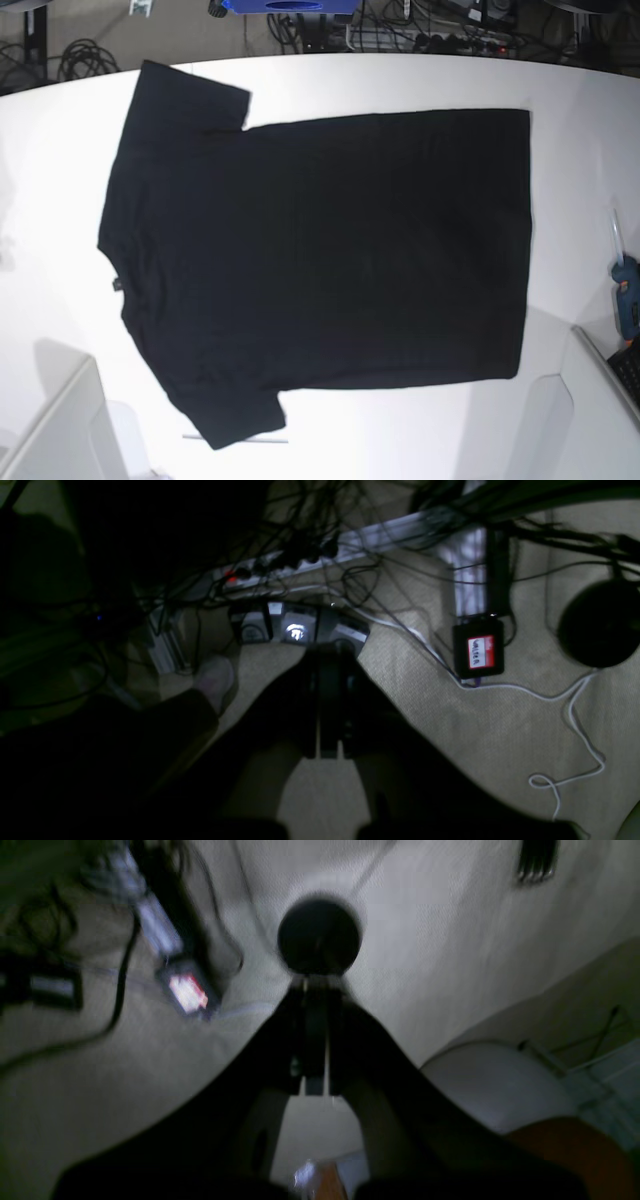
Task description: Fold the T-shirt properly
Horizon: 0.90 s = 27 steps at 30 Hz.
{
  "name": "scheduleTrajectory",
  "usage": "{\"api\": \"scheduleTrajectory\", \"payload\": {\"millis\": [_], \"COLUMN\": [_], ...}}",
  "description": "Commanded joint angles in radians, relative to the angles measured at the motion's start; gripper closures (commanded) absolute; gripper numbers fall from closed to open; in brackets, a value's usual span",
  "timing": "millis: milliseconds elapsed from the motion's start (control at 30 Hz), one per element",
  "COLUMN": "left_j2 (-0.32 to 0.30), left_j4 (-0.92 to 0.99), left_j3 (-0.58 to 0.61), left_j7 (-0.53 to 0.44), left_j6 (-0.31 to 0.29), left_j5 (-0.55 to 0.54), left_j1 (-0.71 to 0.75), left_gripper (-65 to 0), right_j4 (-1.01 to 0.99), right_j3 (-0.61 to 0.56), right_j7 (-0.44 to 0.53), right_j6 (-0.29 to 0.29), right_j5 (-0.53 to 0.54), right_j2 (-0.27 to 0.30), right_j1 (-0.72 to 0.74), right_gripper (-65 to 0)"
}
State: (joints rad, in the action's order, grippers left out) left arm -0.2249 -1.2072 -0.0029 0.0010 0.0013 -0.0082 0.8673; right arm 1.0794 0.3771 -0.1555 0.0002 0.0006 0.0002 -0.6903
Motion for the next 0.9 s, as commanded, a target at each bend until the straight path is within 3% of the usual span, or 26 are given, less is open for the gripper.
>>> {"api": "scheduleTrajectory", "payload": {"millis": [0,167,300,433,500,633,767,867], "left_j2": [-0.006,-0.006,-0.006,-0.006,-0.006,-0.052,-0.124,-0.159], "left_j4": [-0.030,-0.115,-0.145,-0.193,-0.228,-0.303,-0.354,-0.388], "left_j3": [0.001,0.001,-0.001,-0.001,-0.001,-0.001,-0.001,0.001], "left_j7": [-0.008,-0.008,-0.008,-0.008,-0.008,-0.008,-0.008,-0.009], "left_j6": [0.004,0.004,0.004,0.004,0.004,0.004,0.004,0.004], "left_j5": [0.000,0.000,0.000,0.000,-0.009,-0.129,-0.296,-0.344], "left_j1": [0.028,0.054,0.063,0.089,0.106,0.145,0.175,0.197], "left_gripper": [0.0,0.0,0.0,0.0,0.0,0.0,0.0,0.0], "right_j4": [0.032,0.163,0.270,0.368,0.407,0.497,0.568,0.621], "right_j3": [0.018,0.056,0.142,0.247,0.285,0.372,0.389,0.394], "right_j7": [-0.006,-0.083,-0.169,-0.295,-0.316,-0.324,-0.324,-0.324], "right_j6": [-0.004,0.008,0.149,0.295,0.326,0.340,0.340,0.340], "right_j5": [0.003,0.112,0.247,0.306,0.302,0.302,0.301,0.301], "right_j2": [0.007,0.010,0.013,0.004,-0.021,-0.067,-0.087,-0.098], "right_j1": [-0.035,-0.067,-0.085,-0.087,-0.085,-0.087,-0.088,-0.088], "right_gripper": [0.0,0.0,0.0,0.0,0.0,0.0,0.0,0.0]}}
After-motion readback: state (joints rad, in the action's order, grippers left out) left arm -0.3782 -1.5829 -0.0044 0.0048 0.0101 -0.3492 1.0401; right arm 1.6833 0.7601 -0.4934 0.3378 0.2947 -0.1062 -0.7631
